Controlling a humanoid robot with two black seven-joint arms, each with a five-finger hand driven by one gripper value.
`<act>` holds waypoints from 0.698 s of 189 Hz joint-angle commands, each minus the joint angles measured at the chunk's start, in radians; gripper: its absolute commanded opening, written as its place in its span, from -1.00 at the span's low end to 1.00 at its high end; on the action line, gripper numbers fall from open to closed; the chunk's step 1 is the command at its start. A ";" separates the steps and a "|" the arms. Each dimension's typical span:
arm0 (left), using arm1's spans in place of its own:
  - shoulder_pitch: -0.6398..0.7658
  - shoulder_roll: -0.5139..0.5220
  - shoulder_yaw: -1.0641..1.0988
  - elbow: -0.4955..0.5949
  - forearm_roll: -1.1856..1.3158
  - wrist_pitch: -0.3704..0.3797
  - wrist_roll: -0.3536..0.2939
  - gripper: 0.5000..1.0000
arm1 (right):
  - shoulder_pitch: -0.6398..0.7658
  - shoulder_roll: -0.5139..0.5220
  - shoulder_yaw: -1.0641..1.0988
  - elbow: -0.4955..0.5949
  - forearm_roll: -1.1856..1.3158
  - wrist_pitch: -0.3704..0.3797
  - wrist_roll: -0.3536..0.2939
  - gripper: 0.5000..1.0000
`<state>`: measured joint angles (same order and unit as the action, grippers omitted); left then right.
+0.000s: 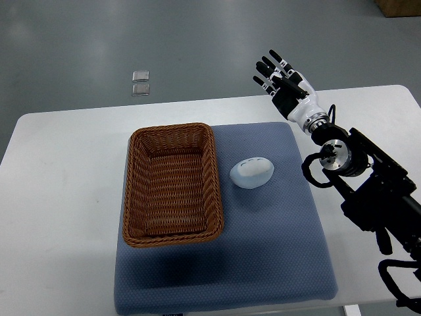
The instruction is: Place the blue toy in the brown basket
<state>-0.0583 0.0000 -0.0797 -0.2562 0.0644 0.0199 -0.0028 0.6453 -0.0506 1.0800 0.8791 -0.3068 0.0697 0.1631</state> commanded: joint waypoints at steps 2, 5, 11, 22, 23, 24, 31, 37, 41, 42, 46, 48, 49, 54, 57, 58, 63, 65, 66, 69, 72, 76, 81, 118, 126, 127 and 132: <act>0.000 0.000 0.000 0.000 0.000 0.000 0.000 1.00 | 0.001 0.000 0.000 0.000 0.000 -0.001 -0.001 0.61; 0.000 0.000 0.000 0.000 0.000 0.000 0.000 1.00 | 0.001 0.000 0.000 0.000 0.000 -0.001 -0.001 0.61; 0.000 0.000 0.000 0.000 0.000 0.000 0.000 1.00 | 0.001 0.000 0.000 0.001 0.000 -0.001 -0.001 0.61; 0.000 0.000 0.000 0.000 0.000 0.000 0.000 1.00 | 0.001 0.000 -0.002 0.000 0.000 0.002 -0.001 0.61; 0.000 0.000 0.000 0.000 0.000 0.000 0.000 1.00 | 0.002 0.000 -0.002 0.001 0.000 0.002 -0.001 0.61; 0.000 0.000 0.000 0.000 0.000 0.000 0.000 1.00 | 0.002 0.000 -0.002 0.001 0.000 0.002 -0.001 0.61; 0.000 0.000 0.000 0.000 0.000 0.000 0.000 1.00 | 0.005 0.000 -0.006 0.003 -0.008 0.008 -0.002 0.61; 0.000 0.000 0.000 0.002 0.000 0.000 0.000 1.00 | 0.008 -0.001 -0.015 0.004 -0.009 0.015 -0.004 0.61; 0.000 0.000 0.000 0.002 0.000 0.000 0.000 1.00 | 0.011 -0.008 -0.026 0.009 -0.011 0.016 -0.004 0.61; 0.000 0.000 0.000 0.002 0.000 0.000 0.000 1.00 | 0.011 -0.008 -0.026 0.009 -0.011 0.016 -0.004 0.61; 0.000 0.000 0.000 0.002 0.000 0.000 0.000 1.00 | 0.016 -0.014 -0.037 0.012 -0.012 0.018 -0.004 0.61; 0.000 0.000 0.000 0.002 0.000 0.000 0.000 1.00 | 0.019 -0.017 -0.043 0.014 -0.014 0.019 -0.005 0.61; 0.000 0.000 0.000 0.002 0.000 0.000 0.000 1.00 | 0.020 -0.020 -0.051 0.015 -0.015 0.021 -0.005 0.61; 0.000 0.000 0.000 0.002 0.000 0.000 0.000 1.00 | 0.033 -0.029 -0.071 0.018 -0.023 0.027 -0.010 0.61; 0.000 0.000 0.000 0.002 0.000 0.000 0.000 1.00 | 0.051 -0.043 -0.094 0.023 -0.035 0.036 -0.014 0.61; 0.000 0.000 0.000 0.002 0.000 0.000 0.000 1.00 | 0.051 -0.043 -0.094 0.023 -0.035 0.036 -0.014 0.61; 0.000 0.000 0.000 0.002 0.000 0.000 0.000 1.00 | 0.077 -0.072 -0.135 0.029 -0.060 0.053 -0.024 0.61; 0.000 0.000 0.000 0.002 0.000 0.000 0.000 1.00 | 0.086 -0.083 -0.149 0.032 -0.067 0.059 -0.027 0.61; 0.000 0.000 0.000 0.002 0.000 0.000 0.000 1.00 | 0.086 -0.083 -0.149 0.032 -0.067 0.059 -0.027 0.61; 0.000 0.000 0.000 0.002 0.000 0.000 0.000 1.00 | 0.103 -0.109 -0.175 0.037 -0.083 0.068 -0.031 0.61; 0.000 0.000 0.000 0.002 0.000 0.000 0.000 1.00 | 0.113 -0.121 -0.190 0.040 -0.090 0.073 -0.034 0.61; 0.000 0.000 0.000 0.002 0.000 0.000 0.000 1.00 | 0.132 -0.146 -0.218 0.046 -0.106 0.084 -0.037 0.61; 0.000 0.000 0.000 0.002 0.000 0.000 0.000 1.00 | 0.168 -0.184 -0.265 0.055 -0.130 0.100 -0.047 0.61; -0.002 0.000 0.000 -0.002 0.000 0.000 0.000 1.00 | 0.527 -0.376 -0.710 0.093 -0.321 0.232 -0.120 0.61; -0.002 0.000 0.000 -0.003 0.000 0.000 0.000 1.00 | 0.613 -0.406 -0.824 0.121 -0.345 0.255 -0.154 0.61; -0.002 0.000 0.000 -0.005 0.000 0.000 0.000 1.00 | 0.634 -0.413 -0.854 0.129 -0.348 0.262 -0.162 0.61; -0.003 0.000 0.001 -0.006 0.000 0.000 0.000 1.00 | 0.677 -0.425 -0.910 0.147 -0.353 0.274 -0.182 0.61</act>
<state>-0.0587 0.0000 -0.0797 -0.2562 0.0644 0.0202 -0.0031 1.1269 -0.4057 0.4261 0.9683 -0.6041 0.2869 0.0527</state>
